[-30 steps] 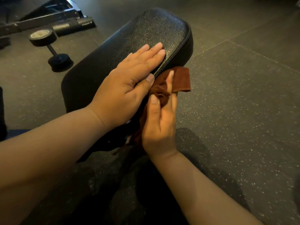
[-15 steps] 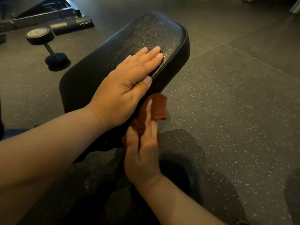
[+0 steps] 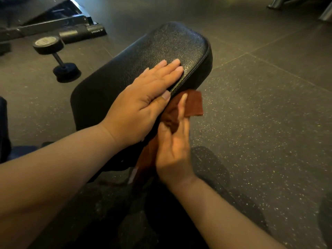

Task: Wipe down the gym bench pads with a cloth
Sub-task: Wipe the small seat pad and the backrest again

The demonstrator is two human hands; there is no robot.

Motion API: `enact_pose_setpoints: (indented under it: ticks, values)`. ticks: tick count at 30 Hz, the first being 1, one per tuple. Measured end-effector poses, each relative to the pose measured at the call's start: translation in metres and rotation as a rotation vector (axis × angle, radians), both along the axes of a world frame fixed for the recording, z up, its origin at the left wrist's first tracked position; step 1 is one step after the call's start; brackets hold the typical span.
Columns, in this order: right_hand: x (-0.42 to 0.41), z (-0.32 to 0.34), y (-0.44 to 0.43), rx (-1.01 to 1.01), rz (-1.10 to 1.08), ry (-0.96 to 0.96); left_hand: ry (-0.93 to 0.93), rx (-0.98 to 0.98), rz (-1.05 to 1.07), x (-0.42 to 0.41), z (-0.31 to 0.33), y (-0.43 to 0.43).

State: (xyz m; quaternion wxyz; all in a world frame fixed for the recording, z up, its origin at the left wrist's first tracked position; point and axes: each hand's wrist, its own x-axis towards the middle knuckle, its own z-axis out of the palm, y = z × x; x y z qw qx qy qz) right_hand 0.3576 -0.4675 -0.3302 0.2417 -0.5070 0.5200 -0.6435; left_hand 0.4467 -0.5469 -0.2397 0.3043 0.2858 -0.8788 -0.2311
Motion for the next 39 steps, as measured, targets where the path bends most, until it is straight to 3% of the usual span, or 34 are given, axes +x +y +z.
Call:
enact_pose_setpoints:
  ticks: [4, 9, 15, 20, 24, 28, 33, 39]
  values:
    - [0.011, 0.006, -0.003, -0.021, -0.061, -0.111, 0.041, 0.055, -0.015, 0.002, -0.001, -0.001]
    - [0.047, -0.01, 0.026, 0.056, 0.124, -0.163, 0.074, 0.189, -0.054, 0.013, 0.003, -0.005]
    - [0.02, 0.016, -0.037, -0.083, -0.192, -0.251, -0.04, -0.004, -0.073, 0.027, -0.007, -0.002]
    - [0.06, -0.013, 0.009, 0.023, -0.052, -0.307, -0.02, -0.034, -0.048, 0.027, -0.01, -0.001]
    - [0.037, -0.005, 0.002, 0.024, -0.266, -0.237, -0.032, -0.068, -0.045, 0.025, -0.01, 0.001]
    - [0.029, 0.021, -0.005, 0.125, -0.258, -0.234, -0.029, -0.079, -0.037, 0.025, -0.01, 0.001]
    - [0.03, 0.03, -0.001, 0.201, -0.337, -0.43, -0.027, -0.092, -0.029, 0.025, -0.01, 0.002]
    - [0.021, 0.03, -0.025, -0.01, -0.541, -0.321, -0.026, -0.093, -0.028, 0.024, -0.01, 0.003]
